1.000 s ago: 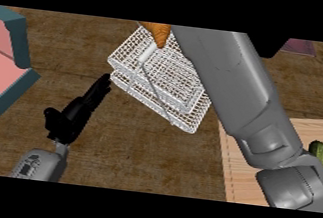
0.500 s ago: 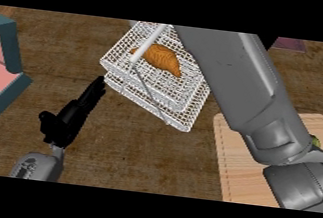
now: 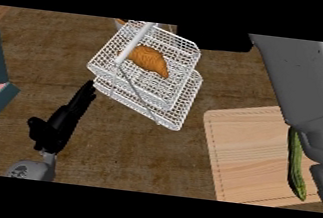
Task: Pick the croissant from the cutting board and place it in the tiered basket
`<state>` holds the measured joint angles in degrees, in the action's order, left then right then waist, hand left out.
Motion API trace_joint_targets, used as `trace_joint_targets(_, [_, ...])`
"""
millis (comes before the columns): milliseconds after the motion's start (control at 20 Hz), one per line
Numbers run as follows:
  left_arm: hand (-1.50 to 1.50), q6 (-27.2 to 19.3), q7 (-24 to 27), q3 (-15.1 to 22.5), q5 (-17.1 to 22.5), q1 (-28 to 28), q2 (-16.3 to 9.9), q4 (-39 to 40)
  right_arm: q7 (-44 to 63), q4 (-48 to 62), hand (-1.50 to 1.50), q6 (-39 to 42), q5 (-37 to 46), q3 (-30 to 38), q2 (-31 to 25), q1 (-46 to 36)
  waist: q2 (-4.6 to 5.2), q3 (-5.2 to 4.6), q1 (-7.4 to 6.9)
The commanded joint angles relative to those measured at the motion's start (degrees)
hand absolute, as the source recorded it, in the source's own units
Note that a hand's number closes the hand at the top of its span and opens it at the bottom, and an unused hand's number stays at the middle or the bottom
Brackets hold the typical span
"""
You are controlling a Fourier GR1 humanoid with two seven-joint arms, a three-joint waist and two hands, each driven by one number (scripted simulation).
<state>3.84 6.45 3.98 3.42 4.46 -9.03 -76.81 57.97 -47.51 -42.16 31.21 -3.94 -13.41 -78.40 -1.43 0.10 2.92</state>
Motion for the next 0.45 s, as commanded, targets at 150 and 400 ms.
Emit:
trace_joint_targets(150, [0.00, -0.4, 0.0, -0.7, 0.3, -3.8, -0.6, -2.2, 3.9, -21.8, -1.50, 0.1, -1.0, 2.3, -7.6, 14.8, -0.75, 0.10, 2.51])
trace_joint_targets(400, [0.00, -0.2, -2.0, -2.2, 1.3, -2.9, -1.5, -2.3, 2.6, -37.9, -1.50, 8.8, -7.6, 4.3, -15.6, 27.6, -0.63, 0.15, 4.00])
